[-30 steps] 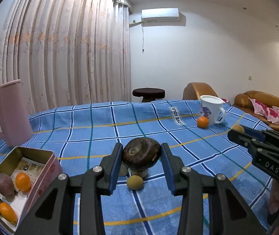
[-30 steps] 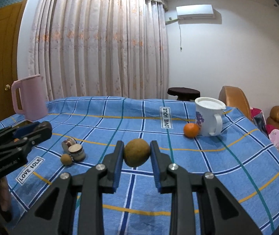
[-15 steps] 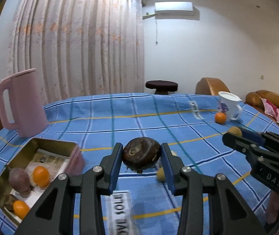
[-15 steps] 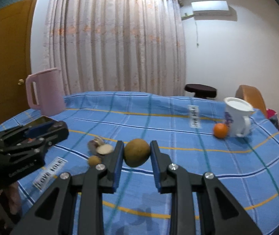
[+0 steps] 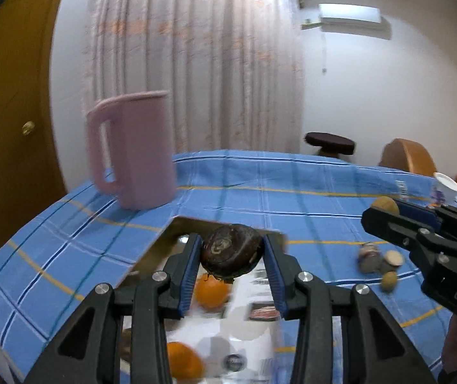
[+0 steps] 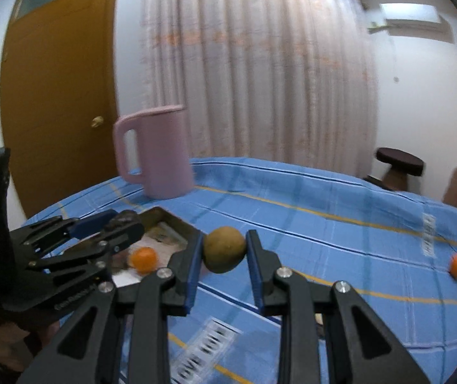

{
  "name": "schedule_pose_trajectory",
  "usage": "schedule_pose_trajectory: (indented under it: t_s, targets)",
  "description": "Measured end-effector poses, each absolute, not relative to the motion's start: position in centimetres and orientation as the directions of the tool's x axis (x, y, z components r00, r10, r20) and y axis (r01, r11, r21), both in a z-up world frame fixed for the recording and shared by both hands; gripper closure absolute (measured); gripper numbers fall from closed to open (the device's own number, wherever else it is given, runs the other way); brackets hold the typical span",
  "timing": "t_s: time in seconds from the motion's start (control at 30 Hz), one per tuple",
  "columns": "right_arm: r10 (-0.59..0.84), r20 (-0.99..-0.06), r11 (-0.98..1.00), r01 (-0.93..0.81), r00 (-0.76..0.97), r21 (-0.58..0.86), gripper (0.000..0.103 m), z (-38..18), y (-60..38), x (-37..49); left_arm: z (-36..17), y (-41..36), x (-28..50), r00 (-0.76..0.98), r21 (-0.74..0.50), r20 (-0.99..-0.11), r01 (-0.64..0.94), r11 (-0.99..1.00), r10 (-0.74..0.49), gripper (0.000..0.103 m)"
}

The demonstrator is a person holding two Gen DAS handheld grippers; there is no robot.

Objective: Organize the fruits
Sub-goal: 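Carry the brown fruit and kiwi over the tin and open both tools, then move the left tool to the small jar while the right tool grasps the orange by the mug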

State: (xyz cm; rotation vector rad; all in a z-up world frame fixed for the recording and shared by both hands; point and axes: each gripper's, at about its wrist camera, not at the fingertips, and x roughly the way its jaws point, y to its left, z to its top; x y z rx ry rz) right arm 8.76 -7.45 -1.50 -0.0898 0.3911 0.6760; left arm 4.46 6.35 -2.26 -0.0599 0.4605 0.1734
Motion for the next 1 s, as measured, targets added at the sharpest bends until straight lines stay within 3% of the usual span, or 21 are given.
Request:
schedule_pose_trajectory:
  t_s: [0.47,0.77,0.87,0.97,1.0]
  targets:
    - [0.653,-0.515,0.67,-0.741,0.555,0.051,0.073,-5.4,1.5,9.7,-4.5,12.6,3.5,0.832,-0.039,-0.499,-0.302,0.952,0.244,0.062]
    - [0.672,-0.561,0.619,-0.783,0.484,0.066,0.073,-6.6,2.9,8.9,-5.1,12.8,3.4,0.817,-0.056,-0.531,-0.3,0.952,0.226,0.061]
    - [0.676,-0.549,0.624,-0.778,0.492,0.071,0.061,-6.4,2.5,8.7,-4.8,12.8,3.2,0.812,-0.062,-0.532,-0.318,0.946,0.239,0.059]
    - [0.703,-0.524,0.62,-0.775,0.481,0.12,0.046,-5.7,1.3,8.9,-4.2,12.4,2.9,0.817,-0.059,-0.516,-0.333,0.941,0.257,0.039]
    - [0.702,-0.515,0.627,-0.77,0.491,0.12,0.044,-5.4,0.8,8.8,-3.9,12.2,2.8,0.822,-0.061,-0.506,-0.334,0.941,0.26,0.037]
